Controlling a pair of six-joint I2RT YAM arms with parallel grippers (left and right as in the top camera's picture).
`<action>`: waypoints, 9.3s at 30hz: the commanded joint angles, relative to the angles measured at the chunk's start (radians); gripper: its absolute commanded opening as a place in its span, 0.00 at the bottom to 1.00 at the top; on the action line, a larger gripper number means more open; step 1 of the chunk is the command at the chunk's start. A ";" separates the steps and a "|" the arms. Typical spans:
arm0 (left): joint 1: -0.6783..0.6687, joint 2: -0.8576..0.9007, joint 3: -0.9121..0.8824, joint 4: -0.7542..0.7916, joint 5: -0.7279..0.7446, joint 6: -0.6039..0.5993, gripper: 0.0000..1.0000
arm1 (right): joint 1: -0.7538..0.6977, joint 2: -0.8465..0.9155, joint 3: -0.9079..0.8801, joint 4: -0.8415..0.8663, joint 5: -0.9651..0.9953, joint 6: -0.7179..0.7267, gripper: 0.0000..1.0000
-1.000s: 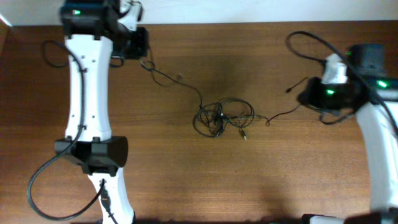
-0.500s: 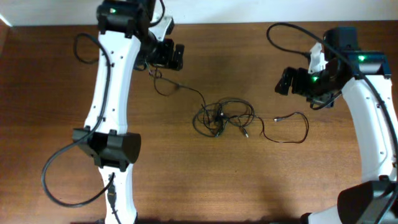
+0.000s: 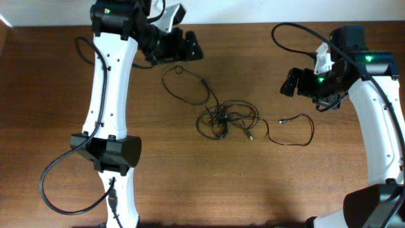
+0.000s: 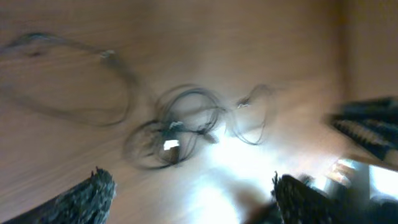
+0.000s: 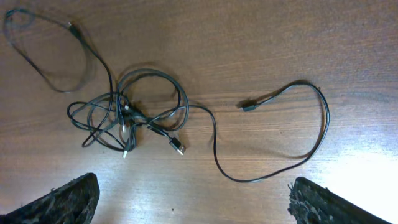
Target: Untangle cables
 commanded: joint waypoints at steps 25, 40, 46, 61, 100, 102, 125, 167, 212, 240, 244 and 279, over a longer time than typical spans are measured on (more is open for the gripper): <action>-0.383 -0.003 -0.718 0.439 -0.299 0.266 0.69 | 0.002 0.017 0.012 0.003 0.008 -0.011 0.99; -0.327 -0.051 -0.016 0.089 -0.294 0.237 0.00 | 0.002 0.017 0.012 0.000 0.008 -0.011 0.99; -0.326 -0.053 0.443 -0.043 -0.294 0.195 0.00 | 0.002 0.017 0.012 0.004 0.008 -0.011 0.99; -0.325 -0.056 0.436 -0.016 -0.295 0.053 0.00 | 0.063 0.017 0.011 0.208 -0.420 -0.089 0.94; 0.032 -0.200 0.438 0.551 0.265 -0.664 0.00 | 0.354 0.175 0.011 0.350 -0.377 0.159 0.66; 0.034 -0.200 0.438 0.543 0.264 -0.656 0.00 | 0.356 0.182 0.011 0.357 -0.379 0.261 0.66; 0.034 -0.200 0.436 0.457 0.261 -0.558 0.00 | 0.478 0.266 -0.009 0.374 -0.353 0.348 0.04; 0.163 -0.354 0.436 0.637 0.381 -0.586 0.00 | 0.473 0.312 -0.024 0.260 -0.647 0.333 0.82; -0.019 -0.251 -0.676 0.113 -0.493 0.064 0.69 | 0.354 0.311 -0.023 0.138 -0.331 0.050 0.45; 0.376 -0.555 -0.676 0.256 -0.480 -0.231 0.12 | 0.900 0.410 0.024 0.284 0.153 -0.203 0.62; 0.376 -0.555 -0.676 0.256 -0.479 -0.231 0.13 | 0.918 0.500 0.024 0.306 0.211 -0.221 0.62; 0.235 -0.540 -0.816 0.335 0.013 0.119 0.10 | 0.359 0.198 0.328 -0.011 -0.528 -0.111 0.04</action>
